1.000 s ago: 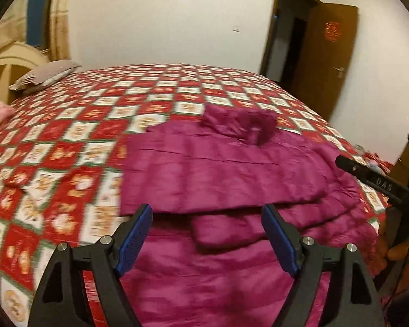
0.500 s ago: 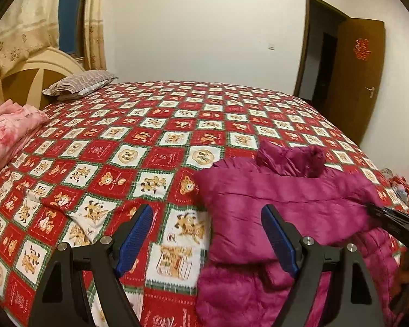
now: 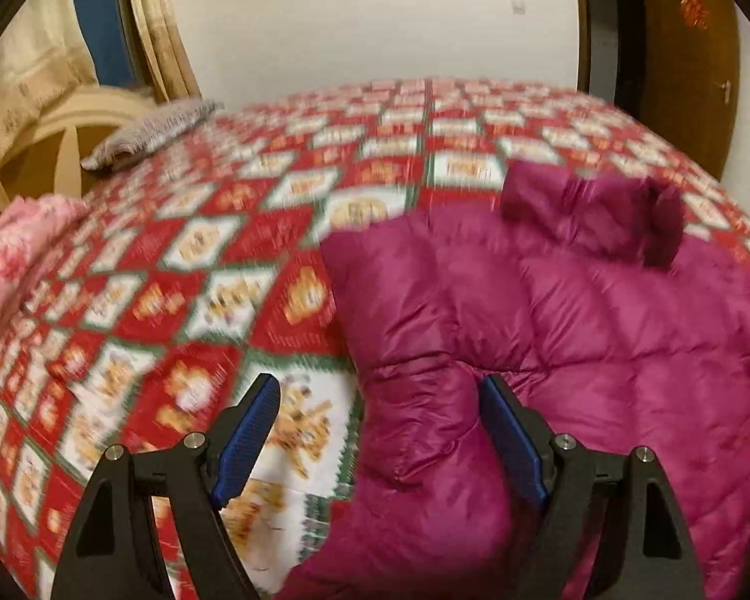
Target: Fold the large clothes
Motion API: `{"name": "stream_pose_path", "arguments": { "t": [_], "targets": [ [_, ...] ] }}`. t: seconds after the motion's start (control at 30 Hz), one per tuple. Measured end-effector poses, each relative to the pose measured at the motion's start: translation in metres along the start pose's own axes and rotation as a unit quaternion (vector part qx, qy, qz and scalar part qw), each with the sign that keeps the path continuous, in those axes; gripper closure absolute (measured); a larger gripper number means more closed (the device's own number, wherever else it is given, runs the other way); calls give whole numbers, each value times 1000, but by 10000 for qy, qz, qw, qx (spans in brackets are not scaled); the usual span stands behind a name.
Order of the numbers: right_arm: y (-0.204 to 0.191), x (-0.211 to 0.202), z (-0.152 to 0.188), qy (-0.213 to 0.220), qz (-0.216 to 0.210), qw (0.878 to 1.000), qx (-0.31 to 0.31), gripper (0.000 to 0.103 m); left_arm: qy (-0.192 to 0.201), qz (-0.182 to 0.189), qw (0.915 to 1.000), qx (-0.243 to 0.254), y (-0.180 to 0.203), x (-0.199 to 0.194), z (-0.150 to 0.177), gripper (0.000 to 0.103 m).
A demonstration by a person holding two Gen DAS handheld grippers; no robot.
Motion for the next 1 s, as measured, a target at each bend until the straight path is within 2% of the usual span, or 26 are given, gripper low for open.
{"name": "stream_pose_path", "arguments": {
  "t": [0.17, 0.27, 0.3, 0.4, 0.47, 0.53, 0.57, 0.6, 0.8, 0.9, 1.0],
  "targets": [
    [4, 6, 2, -26, -120, 9999, 34, 81, -291, 161, 9992, -220, -4, 23, 8, 9],
    [4, 6, 1, -71, -111, 9999, -6, 80, -377, 285, 9985, -288, -8, 19, 7, 9],
    [3, 4, 0, -115, -75, 9999, -76, 76, -386, 309, 9984, -257, -9, 14, 6, 9],
    [5, -9, -6, -182, -22, 9997, -155, 70, -239, 456, 9985, -211, -16, -8, -5, 9],
    [12, -31, -23, 166, -45, 9998, -64, 68, 39, 637, 9977, -213, -22, -29, -23, 9],
    [17, -48, -47, 486, 59, 9988, -28, 54, 220, 686, 9972, -186, -24, -42, -41, 9],
    [18, -51, -57, 580, 81, 9983, -24, 41, 295, 710, 9969, -170, -24, -45, -50, 9],
    [17, -52, -72, 644, 76, 9979, -26, 33, 387, 750, 9963, -135, -24, -49, -60, 9],
    [6, -7, -134, 361, -265, 9987, 236, 33, 563, 791, 9953, -22, -16, -46, -97, 9],
    [0, 13, -153, 279, -468, 9970, 553, 33, 592, 765, 9953, -48, -11, -39, -101, 9],
    [-3, 40, -161, -14, -588, 9950, 804, 33, 543, 757, 9956, -91, -2, -30, -99, 9]
  ]
}}
Point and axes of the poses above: each gripper's, at about its wrist camera, not at the fingertips, and x roughly the way its jaws point, y to its right, z to its underside, the point moved 5 cm from there along x, roughly the way its jaws point, and after that the axes turned 10 degrees about -x, right-handed, at the moved point
